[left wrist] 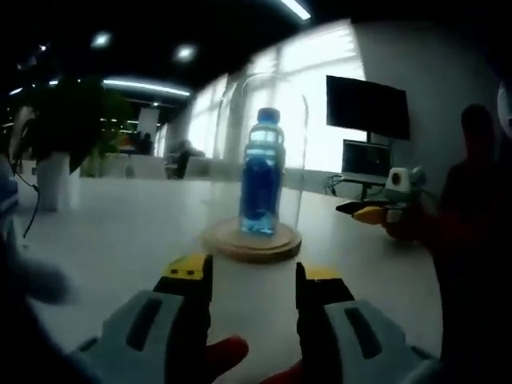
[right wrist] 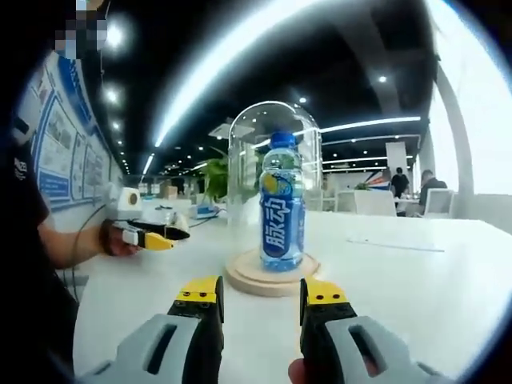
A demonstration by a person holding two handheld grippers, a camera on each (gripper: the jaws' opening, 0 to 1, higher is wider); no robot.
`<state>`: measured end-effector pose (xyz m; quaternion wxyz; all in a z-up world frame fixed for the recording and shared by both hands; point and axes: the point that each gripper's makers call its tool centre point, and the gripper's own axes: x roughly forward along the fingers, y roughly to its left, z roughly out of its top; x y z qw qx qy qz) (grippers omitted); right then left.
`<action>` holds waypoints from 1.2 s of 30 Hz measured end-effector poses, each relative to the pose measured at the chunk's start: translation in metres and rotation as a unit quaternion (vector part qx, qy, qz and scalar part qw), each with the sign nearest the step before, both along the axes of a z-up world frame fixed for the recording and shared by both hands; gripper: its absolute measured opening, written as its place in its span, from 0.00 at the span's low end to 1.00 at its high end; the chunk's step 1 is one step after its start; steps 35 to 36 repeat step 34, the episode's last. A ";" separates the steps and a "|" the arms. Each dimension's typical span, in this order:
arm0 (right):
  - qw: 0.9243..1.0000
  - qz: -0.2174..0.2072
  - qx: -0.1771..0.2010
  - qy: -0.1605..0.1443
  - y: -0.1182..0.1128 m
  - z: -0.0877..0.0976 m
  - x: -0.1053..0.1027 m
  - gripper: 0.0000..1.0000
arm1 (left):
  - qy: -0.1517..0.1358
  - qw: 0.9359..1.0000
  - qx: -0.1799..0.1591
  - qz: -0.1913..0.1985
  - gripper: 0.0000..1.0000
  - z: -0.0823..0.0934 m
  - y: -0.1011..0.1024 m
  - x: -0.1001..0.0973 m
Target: Open the cover put in the Mizone put the cover back on
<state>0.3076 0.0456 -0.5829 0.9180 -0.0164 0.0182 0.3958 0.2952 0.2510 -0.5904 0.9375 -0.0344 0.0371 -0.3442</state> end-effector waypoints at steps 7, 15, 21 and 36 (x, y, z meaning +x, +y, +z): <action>1.000 0.002 -0.007 0.000 0.001 -0.002 -0.002 0.30 | 0.004 1.000 0.011 0.005 0.33 -0.004 0.000 0.001; 1.000 0.005 -0.020 -0.001 0.005 -0.005 -0.005 0.30 | 0.000 1.000 0.013 0.005 0.33 -0.004 0.000 0.001; 1.000 -0.001 -0.012 0.002 0.003 -0.004 -0.003 0.30 | -0.002 1.000 0.009 0.005 0.33 -0.002 0.001 0.001; 1.000 0.000 -0.017 0.001 0.006 -0.004 -0.006 0.30 | -0.003 1.000 0.007 0.003 0.33 -0.002 0.001 0.001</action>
